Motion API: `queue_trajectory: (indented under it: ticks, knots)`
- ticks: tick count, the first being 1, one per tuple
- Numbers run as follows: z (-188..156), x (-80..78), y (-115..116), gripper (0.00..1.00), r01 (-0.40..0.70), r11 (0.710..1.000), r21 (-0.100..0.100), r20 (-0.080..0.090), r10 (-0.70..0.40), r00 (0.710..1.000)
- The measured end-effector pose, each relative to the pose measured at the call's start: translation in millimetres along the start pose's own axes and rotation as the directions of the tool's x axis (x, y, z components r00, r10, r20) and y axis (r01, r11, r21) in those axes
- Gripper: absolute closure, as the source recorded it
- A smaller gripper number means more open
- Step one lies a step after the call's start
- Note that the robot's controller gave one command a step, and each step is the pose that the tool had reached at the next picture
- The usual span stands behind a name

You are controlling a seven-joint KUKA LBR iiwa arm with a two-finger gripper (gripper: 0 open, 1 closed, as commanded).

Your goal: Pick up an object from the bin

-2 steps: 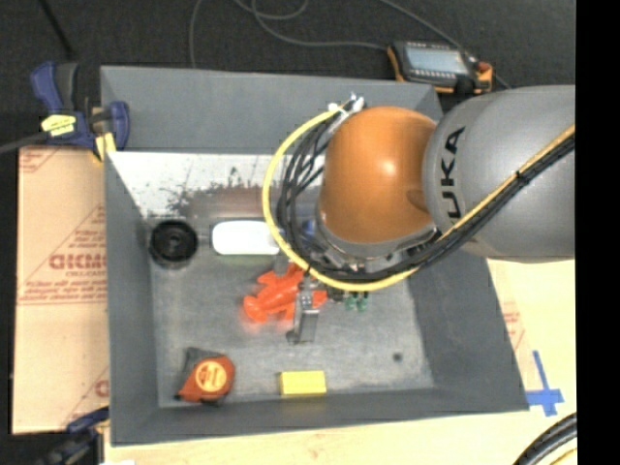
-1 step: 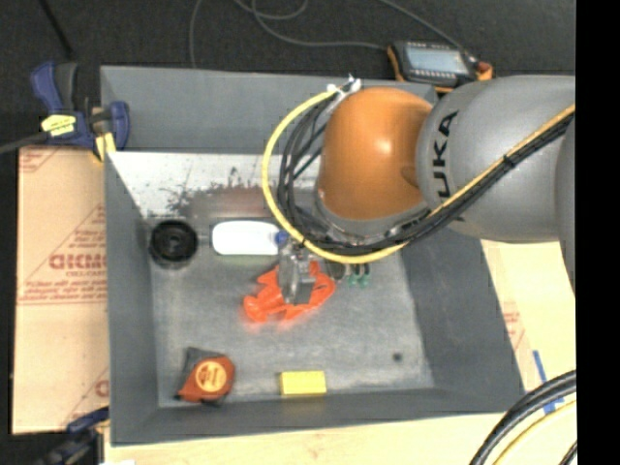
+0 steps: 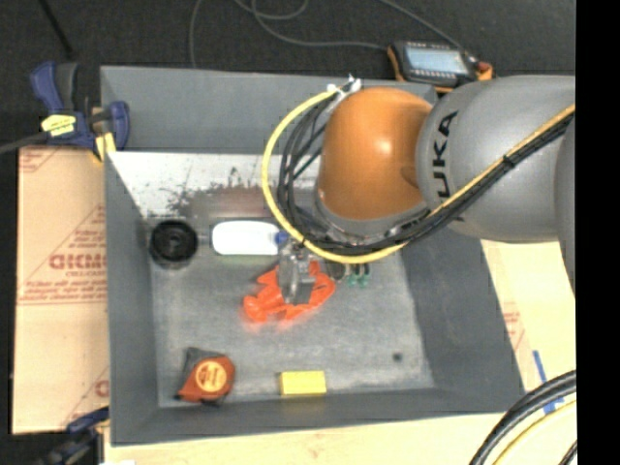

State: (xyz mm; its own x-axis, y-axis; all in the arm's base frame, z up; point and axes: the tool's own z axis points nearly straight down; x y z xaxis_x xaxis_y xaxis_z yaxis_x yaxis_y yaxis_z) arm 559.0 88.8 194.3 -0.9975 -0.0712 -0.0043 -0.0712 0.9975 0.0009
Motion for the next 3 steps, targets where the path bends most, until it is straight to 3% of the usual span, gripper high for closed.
queue_trajectory:
  ticks: [1,2,3]
  knots:
    - [-25.1,8.3,52.4,1.0,0.007,1.0,0.002,-0.002,-0.007,1.0]
    - [-63.7,0.3,-9.4,0.0,0.019,1.0,0.003,0.002,-0.019,1.0]
    - [-63.0,0.5,-5.9,0.0,0.024,1.0,0.001,0.001,-0.024,1.0]
